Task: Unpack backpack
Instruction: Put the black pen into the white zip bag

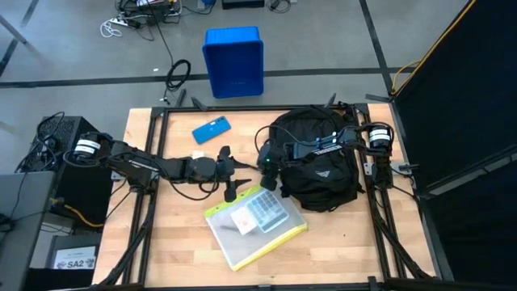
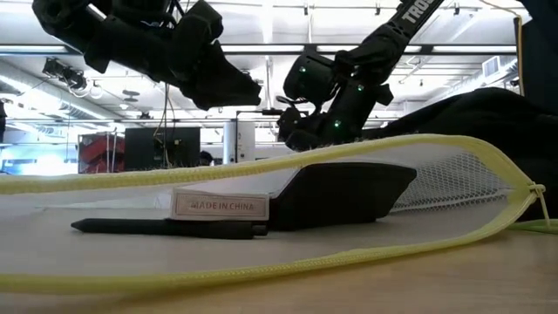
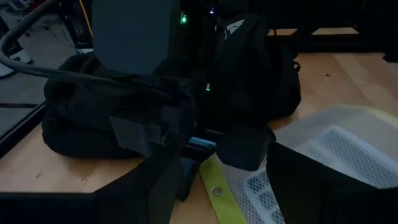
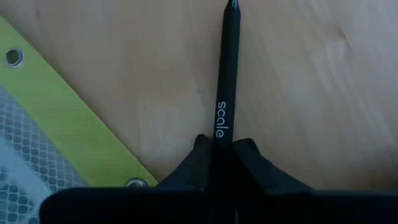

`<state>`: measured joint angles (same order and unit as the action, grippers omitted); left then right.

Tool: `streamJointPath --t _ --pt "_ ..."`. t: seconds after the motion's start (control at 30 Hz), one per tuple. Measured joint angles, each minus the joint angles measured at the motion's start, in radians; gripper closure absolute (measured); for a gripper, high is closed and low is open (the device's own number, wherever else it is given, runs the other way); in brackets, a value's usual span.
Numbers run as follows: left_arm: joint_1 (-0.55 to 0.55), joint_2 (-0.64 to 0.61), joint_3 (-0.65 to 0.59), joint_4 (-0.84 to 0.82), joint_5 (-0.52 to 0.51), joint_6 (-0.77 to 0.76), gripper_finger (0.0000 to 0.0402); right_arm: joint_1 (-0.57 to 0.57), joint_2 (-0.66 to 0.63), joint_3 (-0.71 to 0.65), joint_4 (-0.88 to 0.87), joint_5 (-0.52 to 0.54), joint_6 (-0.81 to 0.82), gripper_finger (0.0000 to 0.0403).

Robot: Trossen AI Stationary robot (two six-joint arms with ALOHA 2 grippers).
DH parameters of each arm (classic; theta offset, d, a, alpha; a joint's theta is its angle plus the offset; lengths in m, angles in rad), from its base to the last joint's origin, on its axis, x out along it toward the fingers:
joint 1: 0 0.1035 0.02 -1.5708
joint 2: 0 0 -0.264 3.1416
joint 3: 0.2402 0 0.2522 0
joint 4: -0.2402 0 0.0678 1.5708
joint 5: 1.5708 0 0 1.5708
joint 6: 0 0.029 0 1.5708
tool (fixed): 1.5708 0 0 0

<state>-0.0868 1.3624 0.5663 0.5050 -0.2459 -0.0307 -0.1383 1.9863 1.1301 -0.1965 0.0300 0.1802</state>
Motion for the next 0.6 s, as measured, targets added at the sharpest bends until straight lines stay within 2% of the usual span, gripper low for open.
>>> streamJointPath --t 0.13,0.27,0.43,0.6 --pt "0.0 0.0 0.0 0.001 0.0 0.0 0.0198 0.007 -0.047 -0.005 -0.017 0.023 -0.002 0.0395" --pt "0.0 0.0 0.0 0.04 0.0 -0.001 0.0198 0.035 -0.15 -0.007 -0.054 0.059 -0.008 0.0398" --pt "0.0 0.0 0.0 0.119 -0.001 -0.007 0.0198 0.089 -0.27 -0.006 -0.216 0.1 0.006 0.0401" --pt "0.0 0.0 0.0 0.13 -0.001 -0.003 0.0198 0.2 -0.365 -0.005 -0.354 0.116 0.06 0.0401"
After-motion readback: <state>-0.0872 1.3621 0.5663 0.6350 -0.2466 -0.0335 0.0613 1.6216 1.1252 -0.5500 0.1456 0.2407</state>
